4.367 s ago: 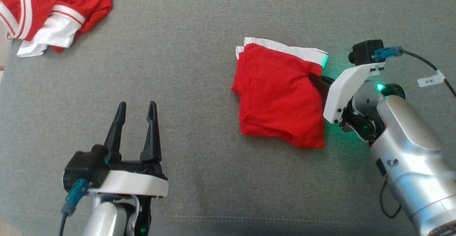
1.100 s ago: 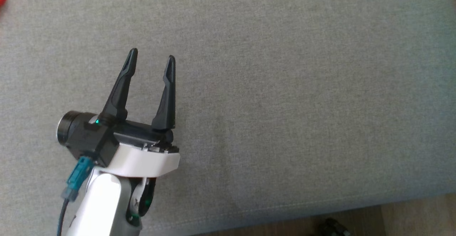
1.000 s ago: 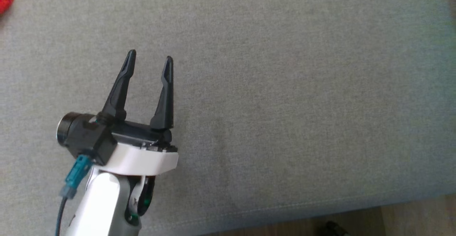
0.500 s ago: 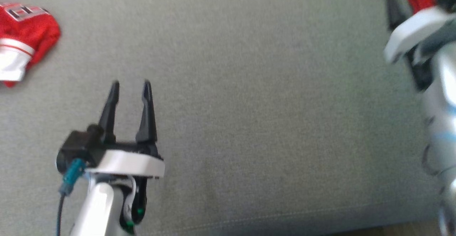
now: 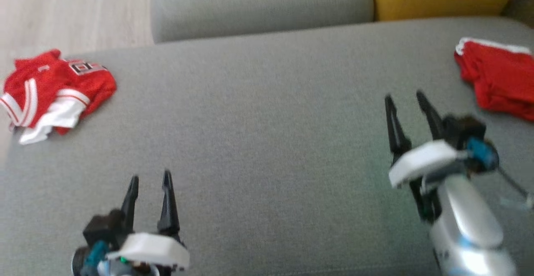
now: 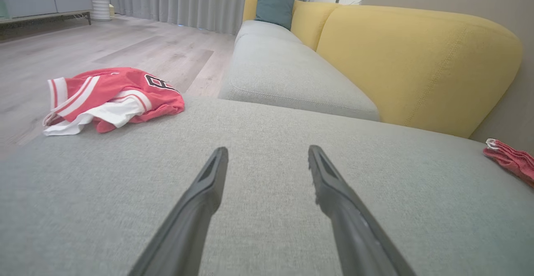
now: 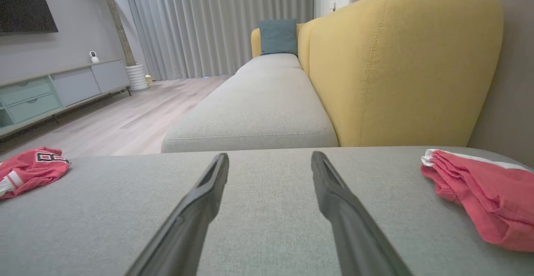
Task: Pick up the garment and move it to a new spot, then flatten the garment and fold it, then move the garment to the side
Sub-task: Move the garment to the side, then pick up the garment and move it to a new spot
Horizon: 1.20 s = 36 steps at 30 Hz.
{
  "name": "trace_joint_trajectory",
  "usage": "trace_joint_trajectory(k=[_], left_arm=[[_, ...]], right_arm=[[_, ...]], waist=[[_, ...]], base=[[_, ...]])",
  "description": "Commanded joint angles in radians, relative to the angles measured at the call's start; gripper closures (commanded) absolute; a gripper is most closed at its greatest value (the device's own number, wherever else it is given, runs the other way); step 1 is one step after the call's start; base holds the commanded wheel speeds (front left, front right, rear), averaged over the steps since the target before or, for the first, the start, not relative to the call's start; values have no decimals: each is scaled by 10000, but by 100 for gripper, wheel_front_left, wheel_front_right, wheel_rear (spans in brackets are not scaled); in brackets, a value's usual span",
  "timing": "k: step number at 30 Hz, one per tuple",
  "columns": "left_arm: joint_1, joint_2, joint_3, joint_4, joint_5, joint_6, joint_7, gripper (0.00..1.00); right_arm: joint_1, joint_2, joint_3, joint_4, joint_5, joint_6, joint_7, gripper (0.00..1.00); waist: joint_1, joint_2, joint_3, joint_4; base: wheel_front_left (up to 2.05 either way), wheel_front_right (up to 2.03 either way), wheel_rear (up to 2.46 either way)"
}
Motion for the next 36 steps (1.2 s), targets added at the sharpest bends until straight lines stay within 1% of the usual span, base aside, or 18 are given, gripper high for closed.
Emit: trace_joint_trajectory(k=[1, 4, 8, 14, 21, 36], left_arm=[[-227, 13, 384, -348, -24, 77, -120, 0], [50, -24, 355, -371, -9, 82, -120, 0], [266, -58, 349, -436, -2, 137, -121, 0], [379, -86, 443, -442, -34, 184, -121, 0], [362, -99, 516, -348, -58, 199, -121, 0], [274, -110, 598, -285, -42, 117, -122, 0]], right_arm=[[70, 154, 108, -603, -139, -9, -90, 0], [1121, 241, -97, -1499, -304, -9, 33, 0], [2318, 258, 106, -2644, 128, -9, 257, 0], [3241, 261, 256, -3767, 398, -9, 544, 0], [3544, 262, 335, -4210, 468, -9, 820, 0], [3693, 263, 308, -4549, 447, -9, 1036, 0]], waist=[[1, -1, -295, 138], [1, -1, -475, 220], [1, -1, -580, 262], [1, -1, -640, 188], [1, -1, -661, 125], [1, -1, -583, 225]], base=[[0, 0, 0], [0, 0, 0], [0, 0, 0], [0, 0, 0], [0, 0, 0], [0, 0, 0]])
